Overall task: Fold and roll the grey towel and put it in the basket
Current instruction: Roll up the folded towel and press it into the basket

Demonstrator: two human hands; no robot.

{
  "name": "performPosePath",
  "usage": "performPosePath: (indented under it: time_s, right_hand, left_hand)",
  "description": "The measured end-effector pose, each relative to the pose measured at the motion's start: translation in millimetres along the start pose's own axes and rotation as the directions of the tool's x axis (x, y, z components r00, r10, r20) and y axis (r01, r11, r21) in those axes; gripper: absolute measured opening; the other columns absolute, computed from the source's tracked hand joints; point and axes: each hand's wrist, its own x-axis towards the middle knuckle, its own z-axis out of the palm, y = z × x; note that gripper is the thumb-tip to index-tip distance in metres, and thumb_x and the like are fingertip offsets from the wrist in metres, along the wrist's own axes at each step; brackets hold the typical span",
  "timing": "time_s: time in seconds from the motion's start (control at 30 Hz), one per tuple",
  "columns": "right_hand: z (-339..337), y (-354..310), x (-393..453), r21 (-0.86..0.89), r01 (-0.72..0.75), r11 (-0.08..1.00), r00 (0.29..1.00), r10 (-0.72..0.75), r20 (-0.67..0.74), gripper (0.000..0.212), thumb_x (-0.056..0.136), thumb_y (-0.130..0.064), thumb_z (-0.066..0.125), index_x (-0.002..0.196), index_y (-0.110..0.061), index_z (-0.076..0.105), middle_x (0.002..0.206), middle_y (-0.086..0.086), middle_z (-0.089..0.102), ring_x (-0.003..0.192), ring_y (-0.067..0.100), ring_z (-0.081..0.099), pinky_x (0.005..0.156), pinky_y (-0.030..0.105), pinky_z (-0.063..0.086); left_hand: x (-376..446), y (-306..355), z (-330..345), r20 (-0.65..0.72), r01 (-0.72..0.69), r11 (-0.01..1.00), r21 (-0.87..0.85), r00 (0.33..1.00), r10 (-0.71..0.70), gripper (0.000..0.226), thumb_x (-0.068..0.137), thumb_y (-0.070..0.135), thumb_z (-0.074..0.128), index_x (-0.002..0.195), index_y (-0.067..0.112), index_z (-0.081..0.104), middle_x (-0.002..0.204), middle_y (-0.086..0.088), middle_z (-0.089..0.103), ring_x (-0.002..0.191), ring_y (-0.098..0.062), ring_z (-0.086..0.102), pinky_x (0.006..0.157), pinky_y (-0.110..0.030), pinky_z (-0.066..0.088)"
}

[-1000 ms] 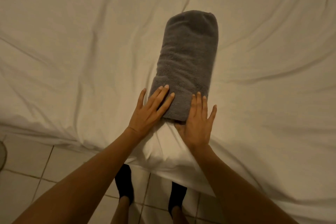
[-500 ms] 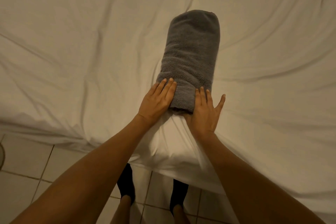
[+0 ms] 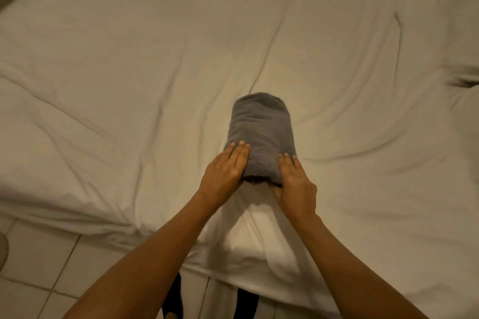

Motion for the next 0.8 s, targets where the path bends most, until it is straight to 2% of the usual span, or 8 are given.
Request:
performPosePath:
  time_s: [0.1, 0.2, 0.23, 0.33, 0.37, 0.47, 0.6, 0.8]
  right_hand:
    - [-46, -4, 18, -0.063, 0.08, 0.995, 0.996, -0.082, -0.03, 0.075, 0.049, -0.02, 0.091, 0.117, -0.005, 0.065, 0.119, 0.016, 0.065, 0.11, 0.036, 0.061, 0.077, 0.047, 0.055]
    - [-91, -12, 37, -0.159, 0.175, 0.972, 0.981, -0.185, -0.054, 0.075, 0.049, -0.026, 0.091, 0.116, -0.007, 0.065, 0.12, 0.013, 0.065, 0.112, 0.035, 0.059, 0.096, 0.053, 0.044]
    - [-105, -17, 42, -0.155, 0.188, 0.97, 0.978, -0.2, -0.066, 0.075, 0.047, -0.027, 0.092, 0.115, -0.007, 0.066, 0.118, 0.012, 0.066, 0.11, 0.033, 0.061, 0.095, 0.051, 0.045]
    - [-145, -38, 51, -0.059, 0.222, 0.973, 0.969, -0.226, -0.096, 0.074, 0.04, -0.023, 0.092, 0.108, -0.005, 0.069, 0.105, 0.013, 0.071, 0.094, 0.032, 0.068, 0.076, 0.041, 0.056]
    - [-158, -47, 52, -0.042, 0.241, 0.97, 0.964, -0.244, -0.103, 0.073, 0.04, -0.023, 0.091, 0.107, -0.005, 0.07, 0.103, 0.013, 0.071, 0.093, 0.032, 0.068, 0.074, 0.04, 0.057]
    - [-186, -76, 55, -0.044, 0.303, 0.952, 0.945, -0.306, -0.119, 0.066, 0.047, -0.025, 0.089, 0.107, -0.005, 0.069, 0.103, 0.012, 0.071, 0.094, 0.031, 0.067, 0.083, 0.046, 0.054]
    - [-211, -119, 51, -0.055, 0.379, 0.924, 0.91, -0.383, -0.158, 0.063, 0.053, -0.024, 0.087, 0.11, -0.007, 0.068, 0.107, 0.01, 0.07, 0.1, 0.029, 0.066, 0.09, 0.048, 0.049]
    - [-228, -196, 59, -0.062, 0.524, 0.849, 0.832, -0.526, -0.176, 0.06, 0.061, -0.029, 0.085, 0.113, -0.007, 0.066, 0.111, 0.01, 0.069, 0.103, 0.029, 0.065, 0.092, 0.048, 0.048]
  left_hand:
    - [10, 5, -40, 0.036, 0.023, 1.0, 0.0, 0.999, -0.023, 0.086, 0.042, 0.025, 0.093, 0.117, 0.0, 0.061, 0.115, -0.018, 0.067, 0.1, -0.031, 0.068, 0.072, -0.034, 0.058]
    - [18, 11, -86, 0.007, 0.056, 0.998, 0.001, 0.998, -0.056, 0.083, 0.043, 0.034, 0.093, 0.113, 0.0, 0.065, 0.111, -0.016, 0.069, 0.096, -0.028, 0.07, 0.068, -0.032, 0.058]
    - [19, 14, -103, -0.021, 0.072, 0.997, 0.003, 0.997, -0.072, 0.08, 0.044, 0.032, 0.093, 0.113, 0.001, 0.066, 0.11, -0.015, 0.07, 0.096, -0.027, 0.07, 0.067, -0.031, 0.058]
    - [16, 18, -150, -0.099, 0.121, 0.992, 0.024, 0.988, -0.118, 0.071, 0.047, 0.023, 0.091, 0.111, 0.001, 0.067, 0.109, -0.013, 0.07, 0.096, -0.025, 0.07, 0.063, -0.03, 0.058]
    - [13, 18, -165, -0.127, 0.134, 0.991, 0.03, 0.983, -0.129, 0.069, 0.049, 0.02, 0.091, 0.111, 0.001, 0.067, 0.109, -0.013, 0.07, 0.096, -0.025, 0.07, 0.063, -0.03, 0.058]
    - [0, 13, -205, -0.184, 0.181, 0.982, 0.06, 0.969, -0.167, 0.068, 0.05, 0.02, 0.09, 0.112, 0.001, 0.066, 0.108, -0.014, 0.07, 0.094, -0.027, 0.07, 0.069, -0.035, 0.058]
    - [-30, 2, -248, -0.291, 0.245, 0.956, 0.16, 0.937, -0.192, 0.062, 0.058, 0.025, 0.085, 0.113, 0.003, 0.065, 0.11, -0.011, 0.07, 0.1, -0.023, 0.068, 0.092, -0.051, 0.048]
    - [-81, -34, -306, -0.358, 0.346, 0.912, 0.219, 0.898, -0.254, 0.061, 0.061, 0.032, 0.082, 0.113, 0.004, 0.066, 0.11, -0.009, 0.07, 0.101, -0.022, 0.068, 0.096, -0.052, 0.044]
